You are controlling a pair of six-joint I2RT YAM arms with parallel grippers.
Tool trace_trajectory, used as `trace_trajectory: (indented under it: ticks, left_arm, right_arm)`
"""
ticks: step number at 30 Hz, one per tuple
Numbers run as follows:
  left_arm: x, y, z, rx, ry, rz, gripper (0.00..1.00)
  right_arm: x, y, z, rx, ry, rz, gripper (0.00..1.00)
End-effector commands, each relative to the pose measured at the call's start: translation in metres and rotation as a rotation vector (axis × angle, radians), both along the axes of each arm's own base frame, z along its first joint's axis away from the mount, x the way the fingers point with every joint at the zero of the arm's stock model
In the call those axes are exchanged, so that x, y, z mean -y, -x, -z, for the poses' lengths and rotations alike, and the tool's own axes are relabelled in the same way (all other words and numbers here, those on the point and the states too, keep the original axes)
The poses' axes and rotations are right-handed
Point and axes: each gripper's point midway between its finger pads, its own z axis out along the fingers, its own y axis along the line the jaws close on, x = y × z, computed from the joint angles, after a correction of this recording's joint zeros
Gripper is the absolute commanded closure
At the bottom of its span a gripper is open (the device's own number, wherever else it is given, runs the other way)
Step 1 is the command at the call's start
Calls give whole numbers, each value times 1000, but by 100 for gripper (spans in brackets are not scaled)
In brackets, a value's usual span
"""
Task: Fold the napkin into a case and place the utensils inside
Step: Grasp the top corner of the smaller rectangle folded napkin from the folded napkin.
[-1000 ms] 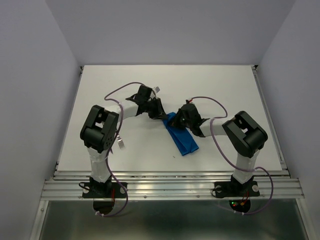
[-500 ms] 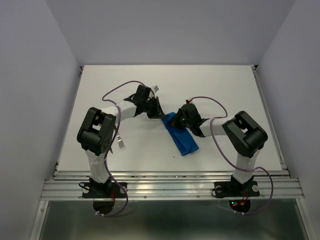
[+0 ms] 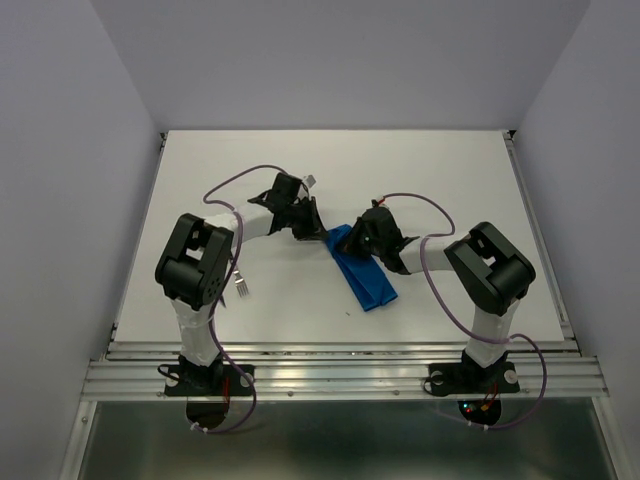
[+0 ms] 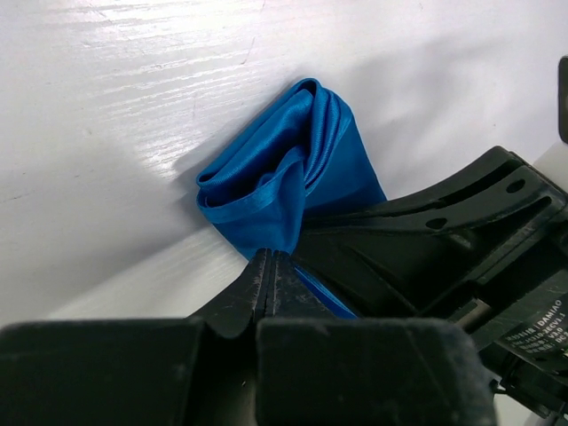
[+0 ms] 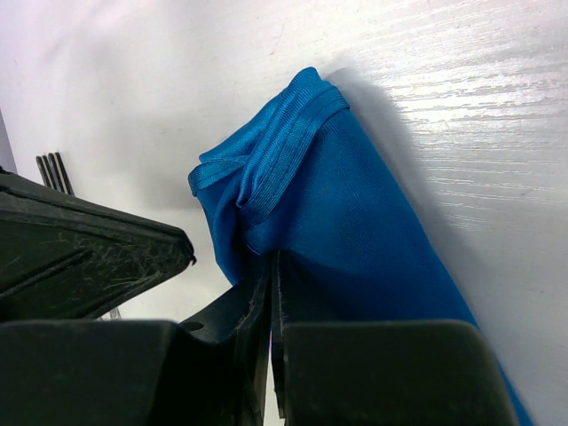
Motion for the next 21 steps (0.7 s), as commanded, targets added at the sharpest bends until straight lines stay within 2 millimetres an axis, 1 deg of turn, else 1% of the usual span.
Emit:
trace_trajectory:
  ticks: [1,4,9,16,19,21]
  left_arm:
    - [11,-4,-1,16,24,32,100]
    - [17,-3,2,9,26,44,100]
    - [29,0,2,4,37,67,100]
    - [32,1,7,-12,36,71,100]
    - [35,-5,9,2,47,68,100]
    - [35,-6,21,-21,32,57,100]
  right_arm:
    - [-7,-3,-7,30,-9,-7,94]
    - [-7,-2,-7,29,-8,-5,94]
    - [-6,-2,-6,30,-4,-6,94]
    - [-6,-2,-5,26,1,-7,94]
    - [-7,-2,-6,27,-1,-12,94]
    - [-8,-1,-6,24,0,-18,94]
